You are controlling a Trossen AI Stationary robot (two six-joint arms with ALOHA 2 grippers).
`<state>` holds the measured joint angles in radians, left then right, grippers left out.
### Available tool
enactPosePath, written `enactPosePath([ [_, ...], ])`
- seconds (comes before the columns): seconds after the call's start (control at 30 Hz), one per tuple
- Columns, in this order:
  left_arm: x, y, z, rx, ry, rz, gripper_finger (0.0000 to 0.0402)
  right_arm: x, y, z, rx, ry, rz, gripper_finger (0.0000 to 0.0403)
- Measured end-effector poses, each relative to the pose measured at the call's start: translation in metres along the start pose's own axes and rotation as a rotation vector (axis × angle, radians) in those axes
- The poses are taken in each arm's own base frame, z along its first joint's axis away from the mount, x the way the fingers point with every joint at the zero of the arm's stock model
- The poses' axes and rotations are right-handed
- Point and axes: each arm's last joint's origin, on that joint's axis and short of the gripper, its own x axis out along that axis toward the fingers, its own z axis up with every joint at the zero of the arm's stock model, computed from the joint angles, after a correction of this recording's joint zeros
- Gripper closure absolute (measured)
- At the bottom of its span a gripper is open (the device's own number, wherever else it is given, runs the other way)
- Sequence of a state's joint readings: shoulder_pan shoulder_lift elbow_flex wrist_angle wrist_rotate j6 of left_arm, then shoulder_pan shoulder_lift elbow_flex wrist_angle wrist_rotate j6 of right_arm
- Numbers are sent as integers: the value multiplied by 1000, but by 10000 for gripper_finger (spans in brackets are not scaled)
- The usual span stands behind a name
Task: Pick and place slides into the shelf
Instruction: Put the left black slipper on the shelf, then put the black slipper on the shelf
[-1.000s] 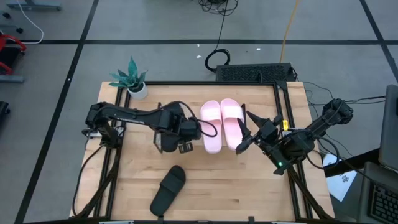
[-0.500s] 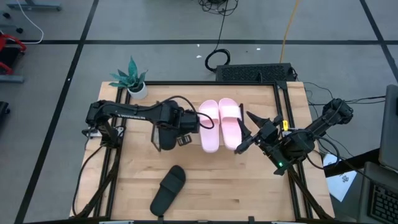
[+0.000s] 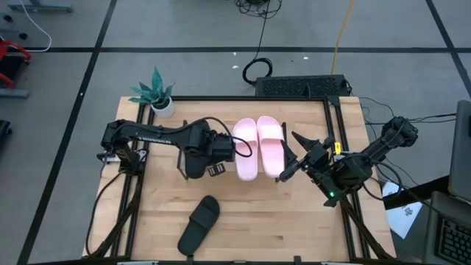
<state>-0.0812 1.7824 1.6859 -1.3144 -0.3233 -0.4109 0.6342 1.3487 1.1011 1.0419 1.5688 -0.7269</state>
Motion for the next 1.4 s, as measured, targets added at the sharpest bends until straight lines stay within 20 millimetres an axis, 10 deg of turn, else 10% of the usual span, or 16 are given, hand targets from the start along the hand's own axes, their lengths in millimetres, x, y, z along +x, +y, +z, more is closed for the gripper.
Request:
enactPosePath([
  [0.7, -7, 2, -18, 33, 156, 53, 236, 0, 0, 0, 8, -2, 2, 220],
  [1.1, -101, 1, -4, 55, -149, -70, 236, 3, 0, 0, 8, -2, -10, 220],
  [1.4, -158, -18, -46, 184, -252, -268, 236, 2, 0, 0, -17, -1, -7, 220],
])
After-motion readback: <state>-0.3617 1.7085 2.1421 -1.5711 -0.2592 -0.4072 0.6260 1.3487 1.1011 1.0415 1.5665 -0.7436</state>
